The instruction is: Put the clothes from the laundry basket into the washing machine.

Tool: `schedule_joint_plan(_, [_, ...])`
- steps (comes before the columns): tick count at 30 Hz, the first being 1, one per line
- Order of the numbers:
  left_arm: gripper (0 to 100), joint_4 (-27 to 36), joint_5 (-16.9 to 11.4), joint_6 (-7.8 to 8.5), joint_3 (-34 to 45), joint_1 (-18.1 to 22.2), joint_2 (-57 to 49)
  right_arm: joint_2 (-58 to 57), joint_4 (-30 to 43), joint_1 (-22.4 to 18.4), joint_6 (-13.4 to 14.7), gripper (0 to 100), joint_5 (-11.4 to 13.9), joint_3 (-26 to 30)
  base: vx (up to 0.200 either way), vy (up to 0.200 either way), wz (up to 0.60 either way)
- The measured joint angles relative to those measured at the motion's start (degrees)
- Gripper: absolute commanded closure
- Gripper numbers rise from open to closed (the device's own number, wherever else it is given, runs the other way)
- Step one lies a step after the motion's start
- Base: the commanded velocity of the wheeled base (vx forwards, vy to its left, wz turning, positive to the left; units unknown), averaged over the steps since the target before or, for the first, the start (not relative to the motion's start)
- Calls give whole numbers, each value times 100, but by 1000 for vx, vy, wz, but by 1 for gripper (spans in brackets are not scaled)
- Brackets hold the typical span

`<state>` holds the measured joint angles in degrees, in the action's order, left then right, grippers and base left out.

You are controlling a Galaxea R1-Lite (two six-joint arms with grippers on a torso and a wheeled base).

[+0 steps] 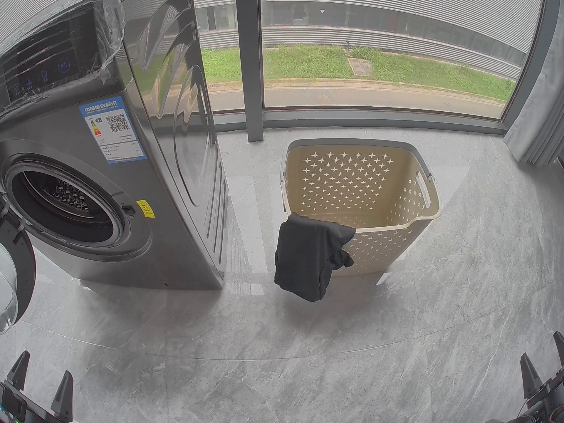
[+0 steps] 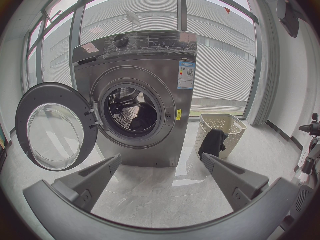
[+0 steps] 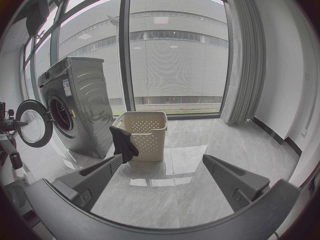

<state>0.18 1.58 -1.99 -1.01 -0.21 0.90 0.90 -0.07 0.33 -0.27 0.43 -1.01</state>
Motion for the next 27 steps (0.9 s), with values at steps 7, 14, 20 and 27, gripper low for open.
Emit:
schedule_joint_plan(7, [0, -2, 0, 7, 0, 7, 0, 2, 0, 2, 0, 0, 0, 0, 0, 86, 0])
schedule_joint_plan(14, [0, 0, -2, 7, 0, 0, 2, 2, 2, -2, -5, 0, 0, 0, 57, 0, 0])
schedule_joint_plan(20, [0, 0, -11, 22, 0, 5, 2, 2, -2, 0, 2, 0, 0, 0, 200, 0, 0])
schedule_joint_plan(27, [0, -2, -11, 18, 0, 5, 2, 2, 0, 0, 2, 0, 0, 0, 29, 0, 0])
